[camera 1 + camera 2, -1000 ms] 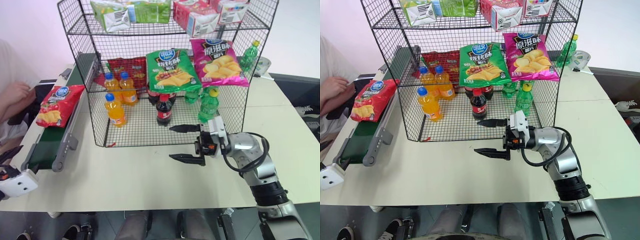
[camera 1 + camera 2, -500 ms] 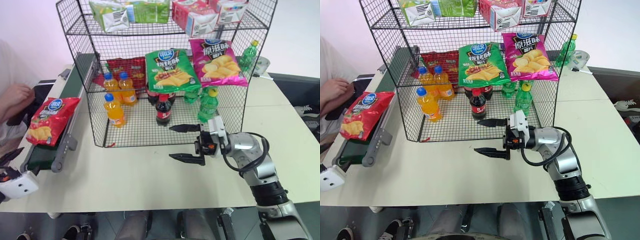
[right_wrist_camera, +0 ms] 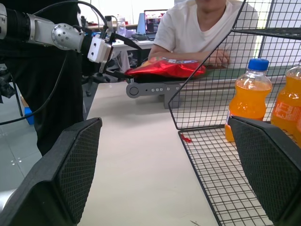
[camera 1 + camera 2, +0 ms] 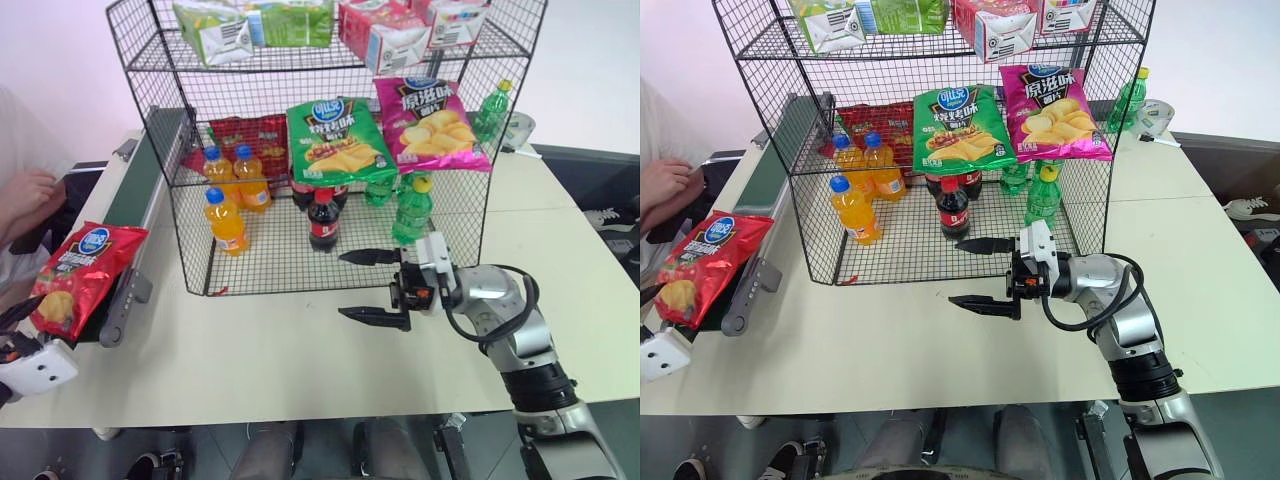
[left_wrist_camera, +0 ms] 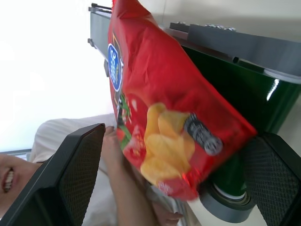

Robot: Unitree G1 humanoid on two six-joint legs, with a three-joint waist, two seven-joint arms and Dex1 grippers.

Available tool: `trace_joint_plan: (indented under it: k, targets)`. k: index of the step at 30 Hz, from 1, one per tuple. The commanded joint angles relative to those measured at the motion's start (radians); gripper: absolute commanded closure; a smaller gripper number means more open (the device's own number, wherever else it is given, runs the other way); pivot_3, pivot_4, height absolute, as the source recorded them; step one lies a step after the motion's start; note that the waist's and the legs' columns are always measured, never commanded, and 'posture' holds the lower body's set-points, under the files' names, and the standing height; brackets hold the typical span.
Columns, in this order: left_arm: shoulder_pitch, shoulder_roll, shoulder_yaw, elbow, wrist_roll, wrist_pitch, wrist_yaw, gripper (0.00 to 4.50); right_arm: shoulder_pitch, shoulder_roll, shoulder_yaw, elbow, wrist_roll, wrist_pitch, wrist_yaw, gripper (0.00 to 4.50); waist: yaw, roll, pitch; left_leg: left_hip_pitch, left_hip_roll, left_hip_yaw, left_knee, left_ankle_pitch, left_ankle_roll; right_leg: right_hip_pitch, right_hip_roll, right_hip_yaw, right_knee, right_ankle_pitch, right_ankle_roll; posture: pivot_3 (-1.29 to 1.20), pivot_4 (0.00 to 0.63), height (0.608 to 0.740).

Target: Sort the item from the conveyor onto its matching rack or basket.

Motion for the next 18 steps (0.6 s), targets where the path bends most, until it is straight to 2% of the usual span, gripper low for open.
trace_joint_plan:
  k: [1, 5, 12, 16, 18]
  targets:
    - [-0.003, 0.013, 0.015, 0.011, -0.025, 0.0, 0.009, 1.4, -0.021, -0.008, -0.022, -0.024, 0.006, -0.013, -0.004, 0.0, 0.0, 0.0, 0.0, 0.0, 0.0, 0.0, 0.0, 0.0, 0.0, 0.0, 0.0, 0.0, 0.0, 0.0, 0.0, 0.0, 0.15, 0.74]
    - [-0.012, 0.011, 0.006, 0.022, -0.033, 0.001, 0.002, 3.41, -0.027, -0.01, -0.025, -0.014, 0.004, -0.016, -0.008, 0.0, 0.0, 0.0, 0.0, 0.0, 0.0, 0.0, 0.0, 0.0, 0.0, 0.0, 0.0, 0.0, 0.0, 0.0, 0.0, 0.0, 0.15, 0.74]
    - [-0.013, 0.003, 0.012, 0.011, -0.046, -0.012, 0.008, 3.41, -0.032, -0.019, -0.029, -0.004, 0.003, -0.021, -0.006, 0.0, 0.0, 0.0, 0.0, 0.0, 0.0, 0.0, 0.0, 0.0, 0.0, 0.0, 0.0, 0.0, 0.0, 0.0, 0.0, 0.0, 0.15, 0.74]
    - [-0.037, 0.004, 0.012, 0.002, -0.058, 0.004, 0.008, 4.44, -0.031, -0.02, -0.029, -0.008, 0.01, -0.016, -0.004, 0.0, 0.0, 0.0, 0.0, 0.0, 0.0, 0.0, 0.0, 0.0, 0.0, 0.0, 0.0, 0.0, 0.0, 0.0, 0.0, 0.0, 0.15, 0.74]
    - [-0.043, 0.007, 0.002, 0.01, -0.048, 0.007, 0.01, 4.44, -0.033, -0.017, -0.029, 0.0, 0.002, -0.028, -0.008, 0.0, 0.0, 0.0, 0.0, 0.0, 0.0, 0.0, 0.0, 0.0, 0.0, 0.0, 0.0, 0.0, 0.0, 0.0, 0.0, 0.0, 0.15, 0.74]
